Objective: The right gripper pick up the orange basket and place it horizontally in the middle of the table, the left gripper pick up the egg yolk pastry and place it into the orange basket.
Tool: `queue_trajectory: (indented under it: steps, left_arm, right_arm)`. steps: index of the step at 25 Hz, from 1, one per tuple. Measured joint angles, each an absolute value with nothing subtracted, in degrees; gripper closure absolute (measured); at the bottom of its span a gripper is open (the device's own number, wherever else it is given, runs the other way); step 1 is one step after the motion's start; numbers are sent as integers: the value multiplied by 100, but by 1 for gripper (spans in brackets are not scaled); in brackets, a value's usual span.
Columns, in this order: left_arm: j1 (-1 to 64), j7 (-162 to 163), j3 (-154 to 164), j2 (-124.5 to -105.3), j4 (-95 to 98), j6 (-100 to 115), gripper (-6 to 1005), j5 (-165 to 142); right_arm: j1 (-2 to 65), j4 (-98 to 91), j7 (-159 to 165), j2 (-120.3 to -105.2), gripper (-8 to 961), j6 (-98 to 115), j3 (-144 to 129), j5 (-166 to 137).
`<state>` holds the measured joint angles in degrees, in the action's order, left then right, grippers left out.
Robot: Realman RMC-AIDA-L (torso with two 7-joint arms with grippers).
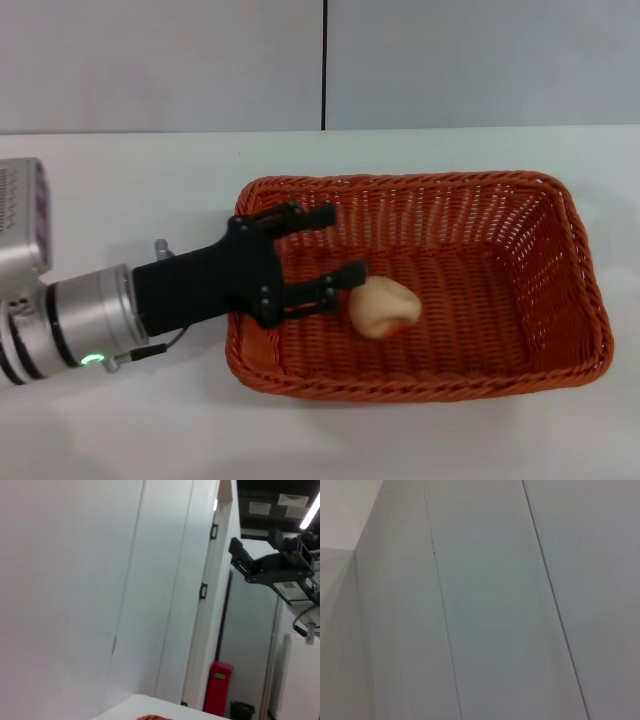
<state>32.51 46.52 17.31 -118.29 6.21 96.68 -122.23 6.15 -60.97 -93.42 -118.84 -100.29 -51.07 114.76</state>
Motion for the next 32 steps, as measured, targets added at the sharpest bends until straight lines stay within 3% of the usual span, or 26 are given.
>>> queue_trajectory:
  steps: [3,9,17,25,32]
  left_arm:
    - [3080,4662,1525,-11815,780,9837,273,-12190]
    - [2263,4676,-72,-11777,1526,10501,170,-12153]
    - [1502,4734,-2046,-11658,1850,10776,174,-12140]
    - [1199,4691,-2796,-11678,2186,10759,175,-11902]
    - [783,4223,-2866,-11804,1917,10826,175,-11178]
  right_arm:
    - [616,-6075,-9350,-11890,345,-10029,-5108,11484]
    - [648,-5595,-9800,-11909,345,-9981,-5057,11504]
    - [1190,-3558,-11908,-11887,344,-9669,-3659,11515]
    - [2144,-1548,-14647,-11895,345,-8769,-1939,11516]
    - [2376,-1174,-15020,-11897,344,-8550,-1547,11561]
